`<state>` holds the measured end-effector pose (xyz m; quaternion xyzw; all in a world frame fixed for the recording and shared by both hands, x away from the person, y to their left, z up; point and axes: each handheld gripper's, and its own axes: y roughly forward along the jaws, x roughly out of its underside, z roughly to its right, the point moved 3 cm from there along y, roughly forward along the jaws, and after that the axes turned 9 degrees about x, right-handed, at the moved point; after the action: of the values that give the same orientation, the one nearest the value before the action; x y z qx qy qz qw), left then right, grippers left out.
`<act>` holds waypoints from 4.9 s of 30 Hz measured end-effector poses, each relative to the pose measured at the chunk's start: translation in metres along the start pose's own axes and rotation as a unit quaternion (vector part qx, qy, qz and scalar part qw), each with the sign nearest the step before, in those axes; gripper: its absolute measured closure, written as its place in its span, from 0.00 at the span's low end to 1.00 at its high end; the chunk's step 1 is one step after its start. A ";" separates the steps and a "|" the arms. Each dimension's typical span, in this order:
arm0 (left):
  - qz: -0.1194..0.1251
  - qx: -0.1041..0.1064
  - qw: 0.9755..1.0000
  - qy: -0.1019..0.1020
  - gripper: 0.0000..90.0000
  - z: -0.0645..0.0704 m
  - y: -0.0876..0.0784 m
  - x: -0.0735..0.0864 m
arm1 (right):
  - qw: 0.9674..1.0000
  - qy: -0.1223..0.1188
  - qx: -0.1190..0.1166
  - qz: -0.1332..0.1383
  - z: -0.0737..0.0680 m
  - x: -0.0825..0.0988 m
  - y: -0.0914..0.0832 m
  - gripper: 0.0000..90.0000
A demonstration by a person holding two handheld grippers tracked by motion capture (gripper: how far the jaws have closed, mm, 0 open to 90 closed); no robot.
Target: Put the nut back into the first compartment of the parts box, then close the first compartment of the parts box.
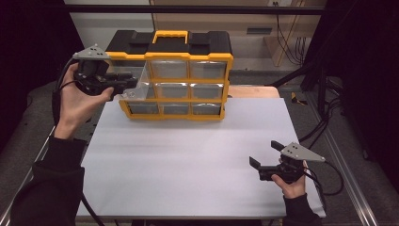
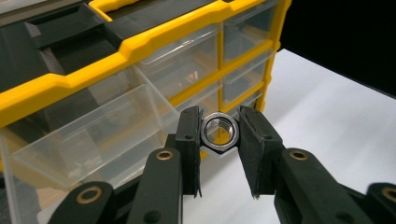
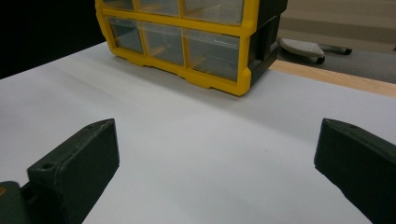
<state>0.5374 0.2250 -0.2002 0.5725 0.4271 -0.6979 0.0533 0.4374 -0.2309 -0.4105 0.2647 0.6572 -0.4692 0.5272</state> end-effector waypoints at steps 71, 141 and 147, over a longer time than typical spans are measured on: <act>-0.013 -0.052 0.997 -0.052 0.67 -0.050 0.050 0.010 | 1.000 -0.001 -0.001 0.001 0.000 0.000 0.000 0.01; 0.106 -0.040 0.993 -0.020 0.77 -0.011 0.051 0.105 | 1.000 0.002 0.000 0.002 0.000 0.000 -0.002 0.01; 0.114 -0.045 0.992 -0.029 0.87 -0.016 0.054 0.104 | 1.000 0.002 0.000 0.002 0.000 0.000 -0.002 0.01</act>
<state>0.5449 0.2451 -0.3160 0.5942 0.3878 -0.6837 0.1704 0.4360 -0.2319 -0.4097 0.2670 0.6574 -0.4676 0.5271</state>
